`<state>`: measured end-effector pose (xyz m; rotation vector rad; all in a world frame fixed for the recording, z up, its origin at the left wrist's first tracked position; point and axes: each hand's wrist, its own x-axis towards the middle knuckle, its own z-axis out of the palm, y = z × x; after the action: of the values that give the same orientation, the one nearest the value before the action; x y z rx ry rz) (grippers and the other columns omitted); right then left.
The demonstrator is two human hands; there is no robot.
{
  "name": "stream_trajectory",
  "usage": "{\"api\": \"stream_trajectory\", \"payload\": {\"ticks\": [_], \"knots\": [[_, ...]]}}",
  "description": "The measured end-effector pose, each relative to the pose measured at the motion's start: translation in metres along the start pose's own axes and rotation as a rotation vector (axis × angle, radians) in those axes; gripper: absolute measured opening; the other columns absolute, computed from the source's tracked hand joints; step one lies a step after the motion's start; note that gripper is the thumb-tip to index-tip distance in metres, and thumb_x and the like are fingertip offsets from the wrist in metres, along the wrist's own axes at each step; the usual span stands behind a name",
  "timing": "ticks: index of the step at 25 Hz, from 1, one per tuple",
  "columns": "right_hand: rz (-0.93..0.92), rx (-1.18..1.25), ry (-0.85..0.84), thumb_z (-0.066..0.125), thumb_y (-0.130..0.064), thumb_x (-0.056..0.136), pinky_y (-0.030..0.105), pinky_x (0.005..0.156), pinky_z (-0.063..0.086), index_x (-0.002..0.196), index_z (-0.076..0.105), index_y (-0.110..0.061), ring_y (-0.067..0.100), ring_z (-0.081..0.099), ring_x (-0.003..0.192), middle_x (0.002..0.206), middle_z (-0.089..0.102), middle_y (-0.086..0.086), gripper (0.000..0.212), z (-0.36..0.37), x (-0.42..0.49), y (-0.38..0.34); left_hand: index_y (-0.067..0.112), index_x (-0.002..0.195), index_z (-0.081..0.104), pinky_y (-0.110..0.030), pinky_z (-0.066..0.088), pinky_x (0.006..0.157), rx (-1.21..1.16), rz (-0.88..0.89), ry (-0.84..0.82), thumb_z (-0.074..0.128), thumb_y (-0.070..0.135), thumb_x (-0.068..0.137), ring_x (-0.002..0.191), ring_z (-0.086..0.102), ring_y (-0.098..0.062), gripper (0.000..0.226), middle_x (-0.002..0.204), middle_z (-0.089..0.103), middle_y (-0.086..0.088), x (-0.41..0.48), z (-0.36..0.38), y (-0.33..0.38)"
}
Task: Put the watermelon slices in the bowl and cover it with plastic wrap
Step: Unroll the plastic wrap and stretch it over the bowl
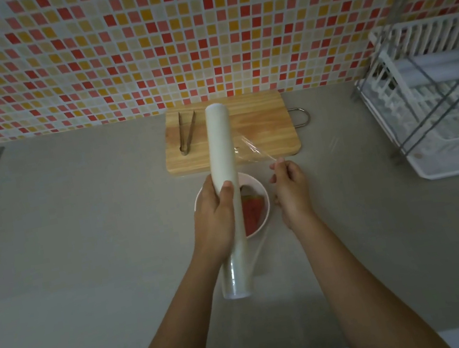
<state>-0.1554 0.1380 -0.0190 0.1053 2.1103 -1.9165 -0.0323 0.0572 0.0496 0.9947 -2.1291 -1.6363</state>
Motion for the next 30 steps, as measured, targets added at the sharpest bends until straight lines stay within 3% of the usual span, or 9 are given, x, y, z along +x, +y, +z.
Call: {"api": "stream_trajectory", "payload": {"ticks": [4,7,9,13,17,21,24,28,30], "knots": [[0.238,0.194,-0.103,0.031,-0.062,0.089,0.019,0.038,0.038,0.085,0.062,-0.023,0.003,0.048,0.039,0.070,0.058,-0.001,0.050,-0.008,-0.001,-0.014,0.035,0.129,0.046,-0.023,0.042,0.071,0.097,0.082,-0.013,0.038,0.038,0.098,0.081,0.053,0.005,0.032,0.086,0.052,0.025,0.007,0.005,0.002],[0.365,0.221,-0.199,0.029,-0.069,0.086,0.026,0.060,0.047,0.099,0.062,-0.021,0.009,0.063,0.072,0.090,0.065,0.000,0.060,-0.014,-0.009,-0.015,0.033,0.138,0.039,-0.033,0.045,0.080,0.120,0.073,-0.010,0.036,0.043,0.098,0.084,0.055,-0.008,0.042,0.089,0.054,0.020,0.014,0.006,0.008],[0.391,0.203,-0.150,0.030,-0.067,0.087,0.027,0.065,0.046,0.108,0.061,-0.018,0.011,0.062,0.081,0.093,0.065,0.000,0.062,-0.020,-0.020,-0.012,0.037,0.142,0.033,-0.035,0.045,0.084,0.120,0.061,-0.039,0.034,0.047,0.097,0.094,0.055,-0.015,0.046,0.103,0.056,0.013,0.020,0.004,0.012],[0.500,0.097,-0.262,0.036,-0.064,0.088,0.022,0.050,0.051,0.096,0.068,-0.006,0.012,0.061,0.053,0.065,0.066,0.003,0.067,-0.017,-0.055,-0.013,0.041,0.142,0.032,-0.031,0.041,0.082,0.066,0.072,-0.066,0.035,0.048,0.097,0.102,0.055,-0.014,0.046,0.115,0.055,0.012,0.030,0.000,0.024],[0.648,0.136,-0.534,0.029,-0.075,0.083,0.031,0.072,0.055,0.103,0.068,-0.007,0.021,0.066,0.085,0.096,0.072,0.009,0.081,-0.008,-0.073,-0.025,0.047,0.140,0.033,-0.034,0.045,0.092,0.031,0.104,-0.073,0.038,0.050,0.095,0.108,0.057,-0.012,0.045,0.120,0.056,0.013,0.035,-0.005,0.031],[0.666,0.337,-0.560,0.042,-0.058,0.089,0.027,0.066,0.053,0.105,0.066,-0.011,0.015,0.064,0.085,0.096,0.070,0.004,0.055,-0.004,-0.073,-0.033,0.050,0.139,0.033,-0.032,0.044,0.092,0.034,0.121,-0.064,0.038,0.050,0.094,0.105,0.056,-0.007,0.044,0.116,0.054,0.018,0.037,-0.010,0.034],[0.569,0.429,-0.484,0.051,-0.035,0.093,0.023,0.054,0.054,0.087,0.063,-0.016,0.008,0.067,0.062,0.070,0.069,-0.002,0.023,-0.001,-0.074,-0.034,0.047,0.141,0.032,-0.023,0.041,0.084,0.049,0.140,-0.039,0.038,0.049,0.095,0.102,0.054,-0.006,0.046,0.116,0.053,0.018,0.039,-0.011,0.034],[0.075,0.091,-0.125,0.044,-0.031,0.096,0.034,0.069,0.050,0.071,0.052,-0.014,0.016,0.059,0.067,0.068,0.059,0.006,0.031,0.010,-0.077,-0.028,0.046,0.144,0.023,-0.016,0.037,0.074,0.086,0.210,0.025,0.035,0.049,0.096,0.091,0.052,0.004,0.049,0.115,0.048,0.022,0.042,-0.014,0.035],[-0.162,-0.061,0.060,0.040,-0.027,0.098,0.020,0.057,0.039,0.073,0.047,-0.012,0.000,0.053,0.058,0.060,0.052,-0.003,0.029,0.014,-0.081,-0.029,0.041,0.146,0.018,-0.005,0.038,0.065,0.099,0.256,0.047,0.033,0.047,0.098,0.084,0.052,0.017,0.051,0.108,0.048,0.029,0.041,-0.011,0.037]]}}
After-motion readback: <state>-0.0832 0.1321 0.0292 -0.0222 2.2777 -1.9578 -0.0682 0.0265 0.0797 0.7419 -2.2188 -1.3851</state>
